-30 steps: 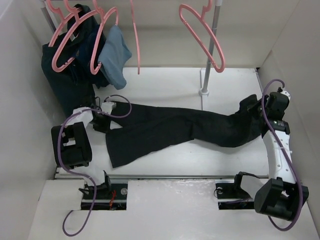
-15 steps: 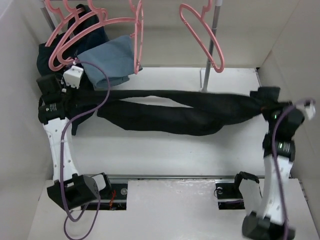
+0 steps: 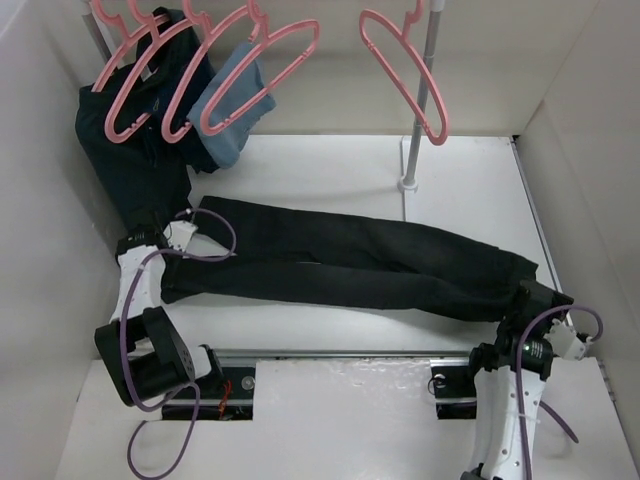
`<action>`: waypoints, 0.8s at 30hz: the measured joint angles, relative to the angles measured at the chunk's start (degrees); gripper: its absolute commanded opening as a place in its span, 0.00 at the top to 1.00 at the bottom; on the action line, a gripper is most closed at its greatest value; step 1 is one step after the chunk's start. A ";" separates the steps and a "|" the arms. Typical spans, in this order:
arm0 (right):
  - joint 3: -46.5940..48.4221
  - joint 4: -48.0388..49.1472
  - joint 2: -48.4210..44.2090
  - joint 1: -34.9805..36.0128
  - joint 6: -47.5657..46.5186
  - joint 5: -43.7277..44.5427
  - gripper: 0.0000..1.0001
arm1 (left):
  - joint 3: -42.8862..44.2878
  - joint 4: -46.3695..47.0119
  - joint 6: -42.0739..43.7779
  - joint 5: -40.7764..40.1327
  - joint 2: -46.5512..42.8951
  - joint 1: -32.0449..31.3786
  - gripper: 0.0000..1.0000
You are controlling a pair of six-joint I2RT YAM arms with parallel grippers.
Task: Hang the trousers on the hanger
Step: Flatten out the trousers at the center of the board.
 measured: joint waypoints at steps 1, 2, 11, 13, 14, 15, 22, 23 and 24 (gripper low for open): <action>0.59 -0.48 0.66 0.00 0.52 1.42 0.00 | -1.03 0.00 0.44 -1.03 -0.39 0.02 0.98; 1.27 -0.72 1.25 0.00 0.57 2.49 0.00 | -2.01 -0.04 0.85 -1.95 -0.74 0.02 0.96; 19.28 2.95 12.50 0.00 -19.87 9.55 0.03 | -8.07 -2.43 2.56 -11.52 -1.22 0.02 1.00; 25.49 5.62 15.21 0.00 -26.53 10.34 0.10 | -6.97 -4.02 2.51 -11.93 -1.22 0.02 0.98; 27.98 7.72 16.06 0.00 -29.99 10.40 0.13 | -5.99 -5.11 2.49 -11.82 -1.22 0.00 0.96; 29.81 10.01 16.65 0.00 -33.35 9.77 0.17 | -4.85 -6.34 2.51 -11.65 -1.22 0.02 0.96; 29.83 17.99 20.24 0.28 -47.28 -3.04 0.31 | -8.26 -8.37 4.28 -17.64 -2.51 0.02 0.69; 28.48 18.03 22.88 0.52 -47.93 -4.55 0.31 | -10.84 -8.00 4.74 -19.26 -2.54 0.02 0.65; 27.54 18.01 24.98 0.66 -48.59 -6.05 0.31 | -13.03 -8.11 5.14 -20.61 -2.51 0.02 0.59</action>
